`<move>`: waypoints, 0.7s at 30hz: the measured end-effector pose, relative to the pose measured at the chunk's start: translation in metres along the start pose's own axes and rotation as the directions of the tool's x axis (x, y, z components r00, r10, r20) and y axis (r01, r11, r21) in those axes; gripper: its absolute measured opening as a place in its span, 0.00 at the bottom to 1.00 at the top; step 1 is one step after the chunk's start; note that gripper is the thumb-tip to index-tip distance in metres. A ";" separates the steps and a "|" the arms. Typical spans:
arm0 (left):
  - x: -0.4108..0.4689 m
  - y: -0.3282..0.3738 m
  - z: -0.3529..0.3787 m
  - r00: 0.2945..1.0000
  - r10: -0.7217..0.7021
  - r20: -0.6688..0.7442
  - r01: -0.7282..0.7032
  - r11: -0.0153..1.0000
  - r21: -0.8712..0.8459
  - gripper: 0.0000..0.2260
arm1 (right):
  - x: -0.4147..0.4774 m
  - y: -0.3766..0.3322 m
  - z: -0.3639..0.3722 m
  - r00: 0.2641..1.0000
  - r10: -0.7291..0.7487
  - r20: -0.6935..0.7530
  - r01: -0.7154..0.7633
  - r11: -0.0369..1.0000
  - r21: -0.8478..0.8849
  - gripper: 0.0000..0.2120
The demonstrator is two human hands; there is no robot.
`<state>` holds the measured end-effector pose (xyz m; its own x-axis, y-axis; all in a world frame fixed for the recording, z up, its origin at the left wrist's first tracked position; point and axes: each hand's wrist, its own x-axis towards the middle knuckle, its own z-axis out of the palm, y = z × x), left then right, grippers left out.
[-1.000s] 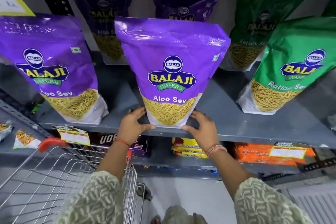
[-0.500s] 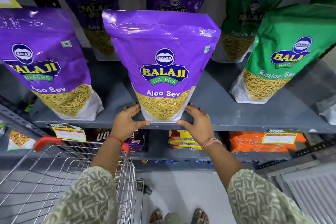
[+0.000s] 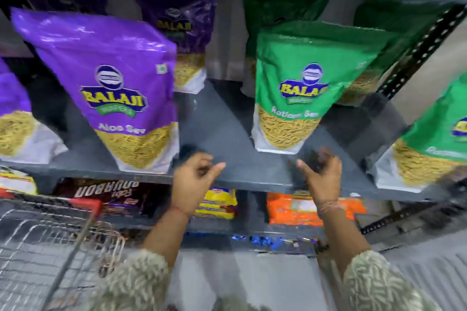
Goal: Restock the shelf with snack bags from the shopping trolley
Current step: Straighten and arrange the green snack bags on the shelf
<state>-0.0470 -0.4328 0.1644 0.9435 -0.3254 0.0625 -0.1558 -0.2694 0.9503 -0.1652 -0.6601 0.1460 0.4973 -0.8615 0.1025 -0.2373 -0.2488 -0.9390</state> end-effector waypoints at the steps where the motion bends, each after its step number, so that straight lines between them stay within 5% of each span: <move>1: 0.009 0.009 0.024 0.998 0.014 0.062 -0.015 1.000 0.003 0.17 | 0.018 0.003 -0.007 0.996 0.028 0.084 -0.028 1.000 -0.005 0.32; 4: 0.042 0.027 0.076 0.969 -0.013 0.245 0.002 0.999 0.047 0.36 | 0.056 0.002 -0.014 0.952 0.039 0.305 -0.008 0.995 -0.103 0.41; 7: 0.073 0.026 0.100 0.927 -0.136 0.349 0.085 0.984 0.158 0.48 | 0.074 -0.003 -0.003 0.897 0.021 0.441 0.004 0.998 -0.055 0.38; 13: 0.062 0.017 0.094 0.952 -0.123 0.279 0.085 0.986 0.143 0.30 | 0.050 0.004 -0.003 0.924 0.002 0.383 0.044 0.993 -0.111 0.23; 21: 0.012 0.011 0.065 0.956 -0.068 0.286 0.020 0.985 0.169 0.32 | 0.004 0.015 -0.018 0.920 -0.060 0.388 0.132 0.978 -0.163 0.22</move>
<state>-0.0567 -0.4983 0.1559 0.8286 -0.5521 -0.0924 -0.1846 -0.4253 0.8860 -0.1814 -0.6753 0.1386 0.7955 -0.6055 0.0230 -0.3020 -0.4290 -0.8513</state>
